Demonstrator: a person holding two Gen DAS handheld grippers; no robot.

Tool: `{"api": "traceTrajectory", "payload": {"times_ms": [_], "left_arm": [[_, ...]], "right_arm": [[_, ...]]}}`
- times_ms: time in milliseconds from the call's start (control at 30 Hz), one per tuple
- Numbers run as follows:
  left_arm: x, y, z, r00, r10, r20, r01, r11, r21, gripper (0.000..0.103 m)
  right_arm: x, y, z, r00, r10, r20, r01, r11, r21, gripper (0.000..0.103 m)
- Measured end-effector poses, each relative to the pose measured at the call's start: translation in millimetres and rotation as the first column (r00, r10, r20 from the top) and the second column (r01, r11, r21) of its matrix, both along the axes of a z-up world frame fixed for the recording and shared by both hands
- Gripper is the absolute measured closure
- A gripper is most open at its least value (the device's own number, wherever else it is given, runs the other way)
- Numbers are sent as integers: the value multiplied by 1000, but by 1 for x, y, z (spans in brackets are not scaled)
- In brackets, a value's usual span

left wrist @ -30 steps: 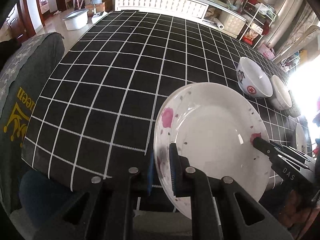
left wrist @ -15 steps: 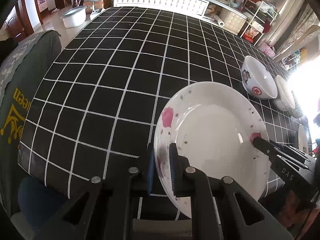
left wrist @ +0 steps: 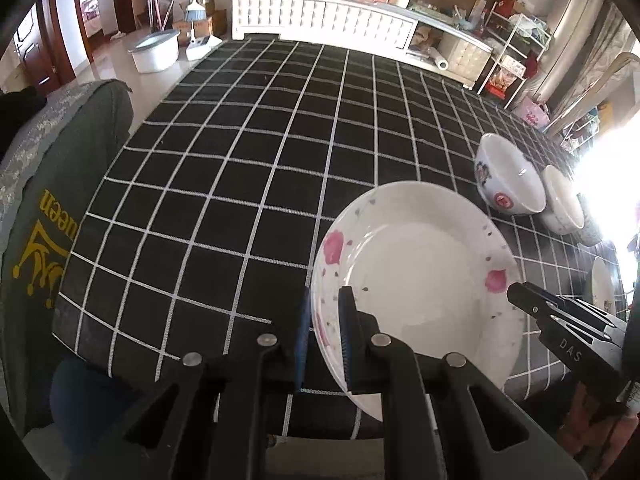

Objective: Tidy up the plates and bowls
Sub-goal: 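Open both grippers and pull them back from the plate stack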

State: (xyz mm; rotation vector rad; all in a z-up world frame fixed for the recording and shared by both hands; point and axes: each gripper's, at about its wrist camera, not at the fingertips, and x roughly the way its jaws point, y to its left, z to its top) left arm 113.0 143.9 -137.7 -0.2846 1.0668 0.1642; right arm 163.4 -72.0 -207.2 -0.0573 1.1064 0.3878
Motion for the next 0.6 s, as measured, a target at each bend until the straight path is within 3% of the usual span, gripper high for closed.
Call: {"api": "traceTrajectory", "payload": {"times_ms": [200,400,467,600], "left_arm": [[-7,-25,22,998,-52,47,51,998,27,91],[-12,-58,44,987,-120,107,115,992,50,79],[-15,-70,53,979,-147,141,140,989,58,78],[-17,-92,68,958,-199,205,188,980,72,64]], "right_arm": [[-12,-6,21,999,3,44,-4,1000,26,82],[-29,-15,47,990,5,138,-7,1000,14,75],[-35,-23,57,987,-5,161,-1,999,38,64],[-44,-40,75,973,-40,227,34,999,33,40]]}}
